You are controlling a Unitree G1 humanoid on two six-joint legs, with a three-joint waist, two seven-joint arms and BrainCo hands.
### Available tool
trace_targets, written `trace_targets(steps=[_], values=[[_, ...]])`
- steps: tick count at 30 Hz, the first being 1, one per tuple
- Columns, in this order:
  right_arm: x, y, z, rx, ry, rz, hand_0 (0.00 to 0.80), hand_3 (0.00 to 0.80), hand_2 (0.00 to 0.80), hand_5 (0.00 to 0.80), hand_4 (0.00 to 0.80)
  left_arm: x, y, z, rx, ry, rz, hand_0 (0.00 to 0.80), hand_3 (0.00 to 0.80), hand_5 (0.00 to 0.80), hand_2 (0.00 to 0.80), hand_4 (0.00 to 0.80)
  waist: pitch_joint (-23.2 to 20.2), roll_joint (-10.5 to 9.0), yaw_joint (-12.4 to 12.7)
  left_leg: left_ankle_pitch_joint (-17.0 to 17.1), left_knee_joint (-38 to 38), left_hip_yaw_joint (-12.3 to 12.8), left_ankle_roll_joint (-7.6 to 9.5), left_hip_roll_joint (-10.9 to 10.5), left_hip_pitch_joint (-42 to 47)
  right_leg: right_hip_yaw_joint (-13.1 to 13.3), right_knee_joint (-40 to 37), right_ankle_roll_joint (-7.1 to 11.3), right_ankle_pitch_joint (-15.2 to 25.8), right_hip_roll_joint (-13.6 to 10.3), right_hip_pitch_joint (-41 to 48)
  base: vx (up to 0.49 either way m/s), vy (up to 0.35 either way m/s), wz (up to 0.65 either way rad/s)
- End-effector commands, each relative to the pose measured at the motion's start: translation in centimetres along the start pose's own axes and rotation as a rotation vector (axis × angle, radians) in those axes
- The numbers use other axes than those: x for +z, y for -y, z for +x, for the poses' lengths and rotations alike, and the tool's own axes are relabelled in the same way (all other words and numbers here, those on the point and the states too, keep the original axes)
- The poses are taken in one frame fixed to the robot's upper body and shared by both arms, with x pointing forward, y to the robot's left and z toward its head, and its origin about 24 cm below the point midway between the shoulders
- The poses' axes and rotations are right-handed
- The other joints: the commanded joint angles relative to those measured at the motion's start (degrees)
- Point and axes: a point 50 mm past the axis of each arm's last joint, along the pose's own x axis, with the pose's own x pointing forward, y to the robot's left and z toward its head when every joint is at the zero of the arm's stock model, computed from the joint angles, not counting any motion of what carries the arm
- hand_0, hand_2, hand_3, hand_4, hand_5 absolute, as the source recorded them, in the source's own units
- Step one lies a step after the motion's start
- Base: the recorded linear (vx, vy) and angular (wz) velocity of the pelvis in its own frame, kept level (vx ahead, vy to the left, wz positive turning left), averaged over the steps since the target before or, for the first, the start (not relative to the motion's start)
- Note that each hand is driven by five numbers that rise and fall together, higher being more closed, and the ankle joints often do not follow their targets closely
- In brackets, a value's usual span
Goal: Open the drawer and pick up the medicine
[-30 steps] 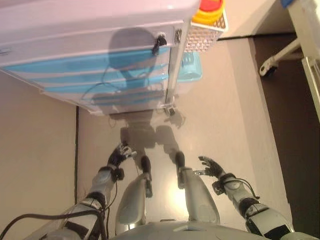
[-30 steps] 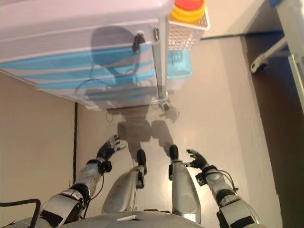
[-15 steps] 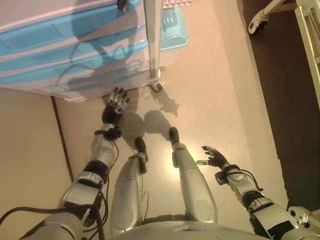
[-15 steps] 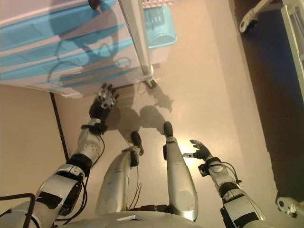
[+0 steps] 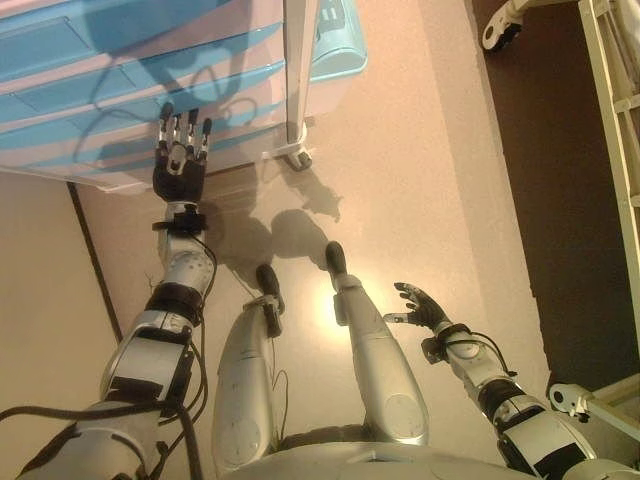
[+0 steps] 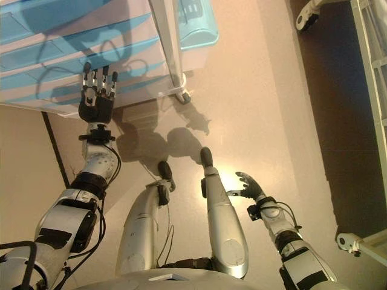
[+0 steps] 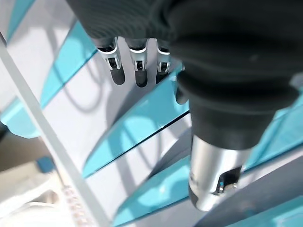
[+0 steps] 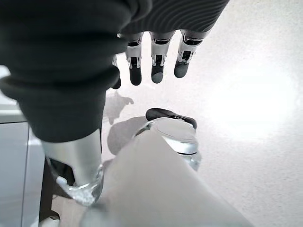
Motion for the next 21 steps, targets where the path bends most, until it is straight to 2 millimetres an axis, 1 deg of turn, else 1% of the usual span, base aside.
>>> trace_targets(steps=[1, 6, 8, 13, 17, 19, 21], values=[[-2.0, -1.1, -1.6, 0.012, -0.013, 0.027, 0.000, 0.000, 0.000, 0.000, 0.000, 3.6, 2.0, 2.6, -0.166, 0.199, -0.060, 0.000, 0.000, 0.000, 0.000, 0.000, -2.8, 0.30, 0.7, -5.9, 4.4, -0.6, 0.78, -3.0, -1.6, -4.8, -4.5, -0.37, 2.7, -0.5, 2.1, 0.000, 0.000, 0.00], [-1.8, -1.4, -1.4, 0.012, -0.008, 0.033, 0.000, 0.000, 0.000, 0.000, 0.000, 4.3, 1.8, 2.5, -0.179, 0.267, -0.118, 0.000, 0.000, 0.000, 0.000, 0.000, -2.3, 0.17, 1.3, -6.0, 4.0, -1.1, 0.72, -3.4, -1.2, -5.3, -4.8, -0.41, 2.6, -0.7, 2.7, 0.011, -0.021, 0.06], [-1.7, -1.5, -1.4, 0.011, -0.008, 0.033, 0.000, 0.000, 0.000, 0.000, 0.000, 4.5, 1.8, 2.4, -0.177, 0.264, -0.084, 0.000, 0.000, 0.000, 0.000, 0.000, -2.0, 0.22, 1.5, -6.0, 3.8, -1.2, 0.71, -3.4, -1.0, -5.4, -4.8, -0.40, 2.5, -0.8, 3.0, 0.001, -0.010, 0.07], [-1.6, -1.3, -1.3, 0.010, -0.009, 0.030, 0.000, 0.000, 0.000, 0.000, 0.000, 4.5, 1.2, 2.3, -0.147, 0.150, 0.016, 0.000, 0.000, 0.000, 0.000, 0.000, -1.6, 0.40, 1.9, -5.8, 3.5, -1.3, 0.91, -3.6, -0.6, -5.8, -4.7, -0.28, 2.4, -0.9, 3.4, 0.000, -0.003, 0.04], [-1.3, -1.1, -1.3, 0.006, 0.005, 0.030, 0.000, 0.000, 0.000, 0.000, 0.000, 3.5, 0.9, 2.1, -0.125, -0.011, 0.126, 0.000, 0.000, 0.000, 0.000, 0.000, -1.1, 0.46, 2.0, -5.6, 3.2, -1.2, 1.09, -3.6, -0.4, -6.1, -4.8, -0.08, 2.6, -1.0, 3.5, -0.008, -0.007, 0.02], [-1.1, -1.0, -1.2, 0.003, 0.014, 0.035, 0.000, 0.000, 0.000, 0.000, 0.000, 2.9, 0.5, 1.8, -0.114, -0.073, 0.122, 0.000, 0.000, 0.000, 0.000, 0.000, -0.9, 0.44, 2.1, -5.6, 3.3, -1.1, 1.14, -3.7, -0.5, -6.2, -5.0, 0.05, 2.8, -1.1, 3.6, -0.013, -0.026, 0.06], [-1.0, -1.0, -1.1, 0.000, 0.020, 0.039, 0.000, 0.000, 0.000, 0.000, 0.000, 2.8, 0.2, 1.4, -0.094, -0.073, 0.102, 0.000, 0.000, 0.000, 0.000, 0.000, -0.7, 0.39, 2.2, -5.6, 3.4, -1.1, 1.12, -3.7, -0.4, -6.3, -5.1, 0.11, 2.9, -1.1, 3.8, -0.004, -0.021, 0.06]])
